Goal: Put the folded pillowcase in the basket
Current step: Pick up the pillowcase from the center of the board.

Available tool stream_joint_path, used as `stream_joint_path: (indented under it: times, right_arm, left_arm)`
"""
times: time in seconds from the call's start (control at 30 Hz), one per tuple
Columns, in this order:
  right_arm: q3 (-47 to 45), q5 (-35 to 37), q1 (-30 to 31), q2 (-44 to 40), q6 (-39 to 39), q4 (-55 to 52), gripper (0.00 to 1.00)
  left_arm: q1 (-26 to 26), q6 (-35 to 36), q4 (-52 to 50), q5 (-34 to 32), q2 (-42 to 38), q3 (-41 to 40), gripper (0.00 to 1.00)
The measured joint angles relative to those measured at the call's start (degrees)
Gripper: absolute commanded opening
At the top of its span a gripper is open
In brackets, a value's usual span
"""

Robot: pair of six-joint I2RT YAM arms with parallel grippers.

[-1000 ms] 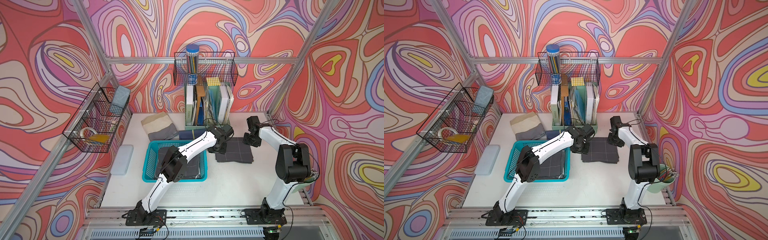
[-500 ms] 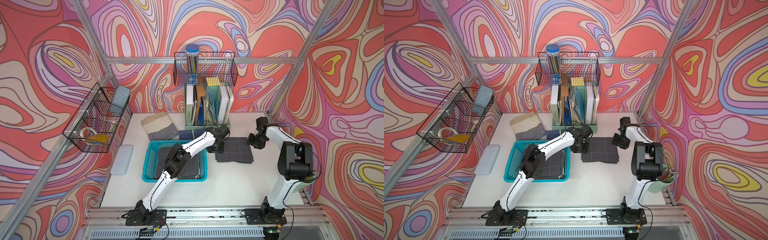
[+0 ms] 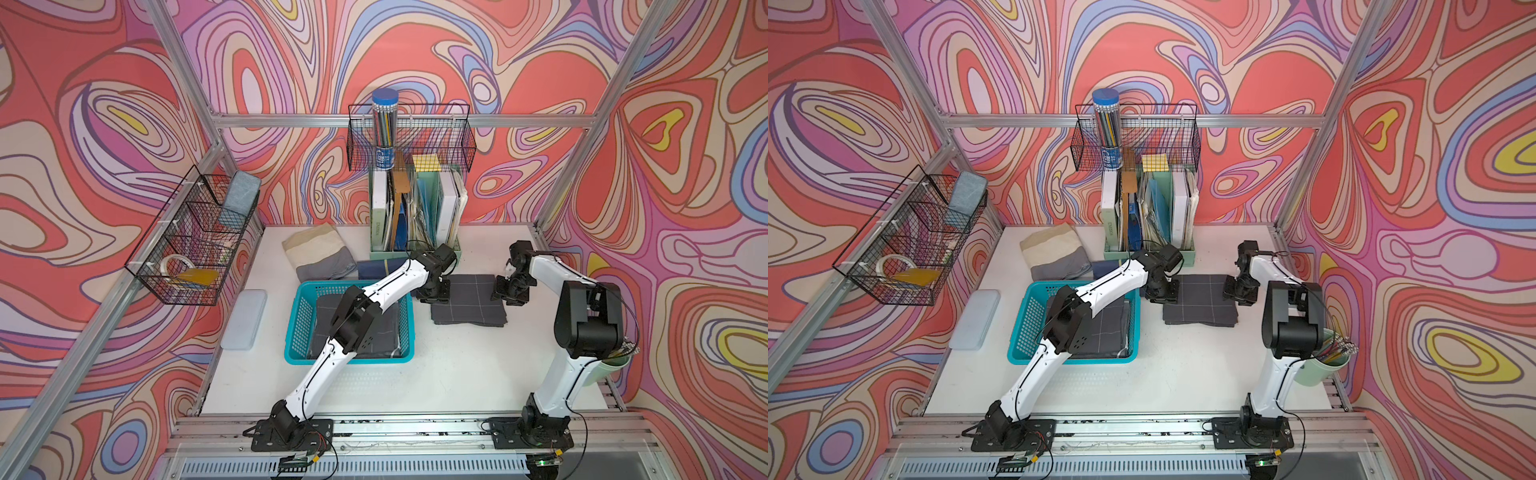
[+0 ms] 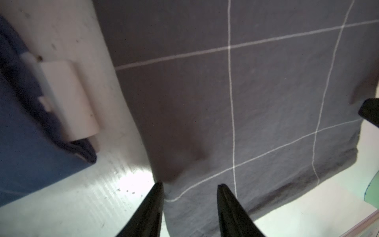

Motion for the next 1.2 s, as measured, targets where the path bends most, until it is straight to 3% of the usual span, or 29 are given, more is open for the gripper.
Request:
stream_joint_path:
  times: [0.37,0.6,0.7,0.9,1.13,1.2]
  right_arm:
    - [2.8,0.3,-1.8,3.6,-5.7,-2.4,0.52]
    - [3.0,-3.9,-2.0,4.4,-7.7,-2.4,0.47]
    - [3.0,-5.9,-2.1,4.4,-8.0,-2.3,0.41]
    - [2.8,-9.8,-1.1,4.9,-8.5,-2.3,0.29]
    - [2.9,-12.3,-0.3,5.9,-8.3,-2.1,0.07]
    - [3.0,-12.6,-0.3,6.0,-8.0,-2.1,0.02]
  left_arm:
    - [1.3,1.7,-2.7,0.3,1.0,0.3,0.5]
    - [2.5,1.9,-1.4,3.6,1.6,0.7,0.46]
    - [2.7,1.9,-1.0,4.9,1.9,0.9,0.42]
    - [2.5,1.9,0.3,7.1,2.5,1.0,0.23]
    - [2.4,1.9,1.8,8.7,3.1,1.0,0.0]
    - [2.3,1.9,2.0,8.9,3.1,1.0,0.0]
